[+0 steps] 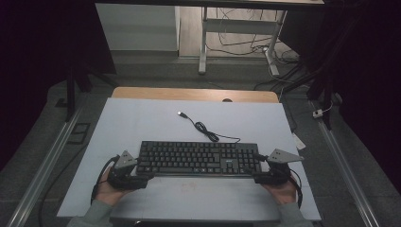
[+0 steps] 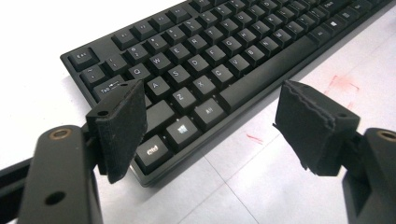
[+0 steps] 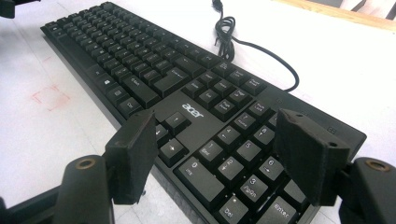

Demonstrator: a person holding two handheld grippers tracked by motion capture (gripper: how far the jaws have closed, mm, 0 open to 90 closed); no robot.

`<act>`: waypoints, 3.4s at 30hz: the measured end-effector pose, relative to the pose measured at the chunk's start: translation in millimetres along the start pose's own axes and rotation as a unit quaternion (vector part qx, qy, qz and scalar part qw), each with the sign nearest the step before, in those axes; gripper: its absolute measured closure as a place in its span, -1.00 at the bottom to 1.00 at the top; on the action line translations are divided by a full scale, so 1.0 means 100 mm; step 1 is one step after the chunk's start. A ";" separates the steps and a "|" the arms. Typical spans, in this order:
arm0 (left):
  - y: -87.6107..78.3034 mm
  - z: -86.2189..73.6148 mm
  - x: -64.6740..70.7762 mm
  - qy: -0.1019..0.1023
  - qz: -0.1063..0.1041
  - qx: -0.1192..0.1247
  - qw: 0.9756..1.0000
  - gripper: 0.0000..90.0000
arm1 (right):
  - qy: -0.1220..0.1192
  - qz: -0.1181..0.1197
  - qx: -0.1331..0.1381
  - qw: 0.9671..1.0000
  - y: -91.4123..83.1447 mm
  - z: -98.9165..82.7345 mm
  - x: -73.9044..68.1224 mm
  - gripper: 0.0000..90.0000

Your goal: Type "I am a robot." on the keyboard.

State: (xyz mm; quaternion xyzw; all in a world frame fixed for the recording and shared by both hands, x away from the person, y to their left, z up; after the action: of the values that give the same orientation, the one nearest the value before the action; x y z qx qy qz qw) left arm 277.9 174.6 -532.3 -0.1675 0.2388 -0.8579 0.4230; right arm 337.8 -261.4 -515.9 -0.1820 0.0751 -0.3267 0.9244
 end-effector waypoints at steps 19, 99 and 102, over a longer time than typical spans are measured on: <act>0.03 -0.04 -0.07 0.000 0.006 -0.003 1.000 -0.43 | 0.002 -0.004 0.003 1.000 0.04 0.00 0.00 -0.26; 0.04 -0.09 -0.10 0.000 0.028 0.006 1.000 -0.29 | -0.031 0.102 -0.021 0.994 1.43 0.75 -0.81 0.99; 0.03 -0.09 -0.12 -0.007 0.030 0.009 0.999 -0.24 | -0.032 0.102 -0.021 0.994 1.47 0.75 -0.82 0.99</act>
State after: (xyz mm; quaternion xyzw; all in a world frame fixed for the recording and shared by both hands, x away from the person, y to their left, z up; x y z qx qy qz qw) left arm 282.3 184.8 -542.8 -0.1624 0.2336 -0.8456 0.4517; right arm 378.8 -82.3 -501.4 -0.2030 0.0703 -0.2235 0.9507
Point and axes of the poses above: each handheld gripper's, and its own axes: y roughly forward along the jaws, z roughly out of its top, x roughly to its right, the point moved 4 cm from there along y, roughly forward along the jaws, and after that the axes turned 7 degrees about x, right-handed, at the moved point
